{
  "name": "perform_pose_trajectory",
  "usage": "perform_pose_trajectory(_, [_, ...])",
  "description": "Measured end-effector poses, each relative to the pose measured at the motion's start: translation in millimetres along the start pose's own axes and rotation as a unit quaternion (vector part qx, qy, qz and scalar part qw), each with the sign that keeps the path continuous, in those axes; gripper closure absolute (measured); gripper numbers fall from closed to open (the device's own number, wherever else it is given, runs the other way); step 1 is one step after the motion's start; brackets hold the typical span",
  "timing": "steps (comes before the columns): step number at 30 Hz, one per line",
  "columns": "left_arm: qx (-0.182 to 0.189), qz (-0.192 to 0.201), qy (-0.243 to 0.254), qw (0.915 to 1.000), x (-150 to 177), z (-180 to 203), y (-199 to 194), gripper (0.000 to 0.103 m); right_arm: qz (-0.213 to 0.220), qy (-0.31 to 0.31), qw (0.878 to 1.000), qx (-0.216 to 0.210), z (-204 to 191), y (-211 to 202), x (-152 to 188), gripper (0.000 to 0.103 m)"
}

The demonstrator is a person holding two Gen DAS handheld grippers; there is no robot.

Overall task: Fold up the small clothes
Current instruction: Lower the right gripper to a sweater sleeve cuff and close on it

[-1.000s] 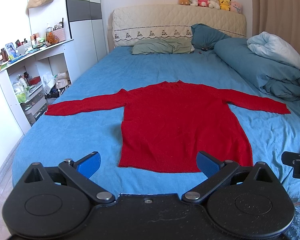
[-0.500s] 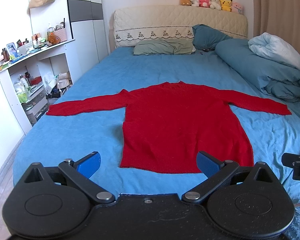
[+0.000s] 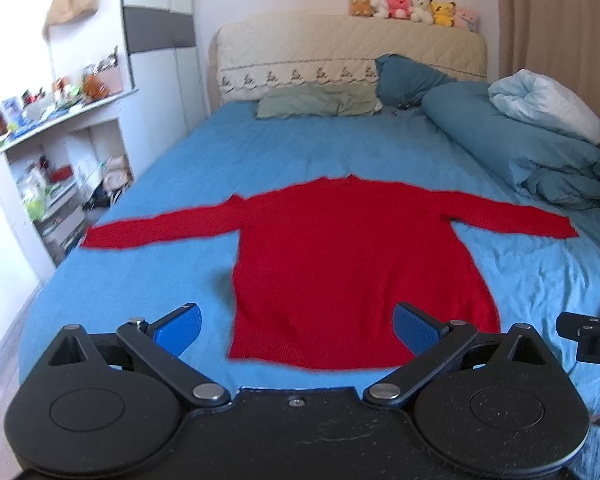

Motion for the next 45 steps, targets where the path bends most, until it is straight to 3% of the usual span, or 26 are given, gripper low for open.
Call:
perform_pose_trajectory(6, [0.026,0.022,0.029,0.999,-67,8,75,0.0,0.009,0.049,0.998,0.038,23,67,-49,0.0])
perform_pose_trajectory(12, [0.064,0.024,0.058,0.996,-128,21,201,0.0,0.007,0.12,0.988,0.094,53,174,-96,0.0])
perform_pose_trajectory(19, [0.088,-0.034,0.041,0.9947,-161,41,328,0.0,-0.02,0.231,0.966,0.111,104,289,-116,0.0])
perform_pose_trajectory(25, [0.1,-0.093,0.007,0.9905,-188,67,405,0.0,-0.037,0.251,0.96,0.116,147,349,-135,0.0])
perform_pose_trajectory(32, [0.081,-0.138,-0.004,0.9871,-204,106,488,0.0,-0.085,0.294,0.943,0.127,200,431,-149,0.0])
perform_pose_trajectory(40, [0.066,-0.181,-0.004,0.9813,-183,110,578,0.0,-0.124,0.295,0.936,0.146,229,526,-139,0.032])
perform_pose_trajectory(45, [0.06,-0.205,0.01,0.9768,-157,109,616,0.0,-0.087,0.309,0.934,0.158,229,532,-130,0.039])
Point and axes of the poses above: each gripper's, at about its wrist camera, not at the fingertips, and y roughly the way its jaws point, z to its right, x to its underside, the point moved 2 cm from there along y, roughly the way its jaws point, and after that the axes turned 15 degrees about x, right-handed, at the moved point
